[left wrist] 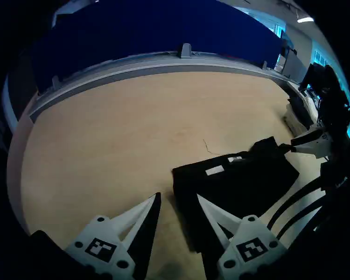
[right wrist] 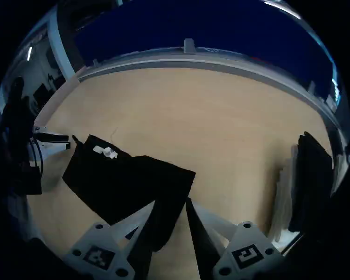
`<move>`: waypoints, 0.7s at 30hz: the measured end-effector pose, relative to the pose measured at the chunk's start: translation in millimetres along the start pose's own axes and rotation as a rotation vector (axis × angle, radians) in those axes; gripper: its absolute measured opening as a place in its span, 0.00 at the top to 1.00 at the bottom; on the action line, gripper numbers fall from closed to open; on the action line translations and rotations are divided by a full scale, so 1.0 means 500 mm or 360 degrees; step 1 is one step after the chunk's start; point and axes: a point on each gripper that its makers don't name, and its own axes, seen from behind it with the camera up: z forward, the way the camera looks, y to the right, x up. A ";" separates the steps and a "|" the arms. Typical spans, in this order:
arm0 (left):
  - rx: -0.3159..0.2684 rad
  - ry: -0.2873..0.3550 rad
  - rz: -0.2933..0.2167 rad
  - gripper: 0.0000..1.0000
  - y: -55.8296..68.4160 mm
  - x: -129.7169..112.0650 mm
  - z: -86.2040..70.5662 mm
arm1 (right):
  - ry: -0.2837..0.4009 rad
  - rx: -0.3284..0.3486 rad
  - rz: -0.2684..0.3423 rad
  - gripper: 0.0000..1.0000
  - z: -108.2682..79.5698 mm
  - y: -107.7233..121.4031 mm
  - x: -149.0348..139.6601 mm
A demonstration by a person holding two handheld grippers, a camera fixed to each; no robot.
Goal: Fold towel
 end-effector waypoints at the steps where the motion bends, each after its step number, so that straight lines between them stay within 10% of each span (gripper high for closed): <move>1: 0.0002 0.0001 -0.0008 0.52 -0.002 0.000 0.000 | 0.0003 -0.0002 -0.0002 0.58 0.000 0.000 0.000; 9: 0.0014 0.0020 -0.0003 0.27 -0.006 0.000 -0.011 | 0.0026 -0.0044 -0.0012 0.04 -0.001 0.009 -0.002; 21: 0.0027 0.0043 -0.0012 0.08 -0.004 -0.006 -0.025 | 0.0029 -0.0036 -0.0031 0.00 -0.017 0.007 -0.004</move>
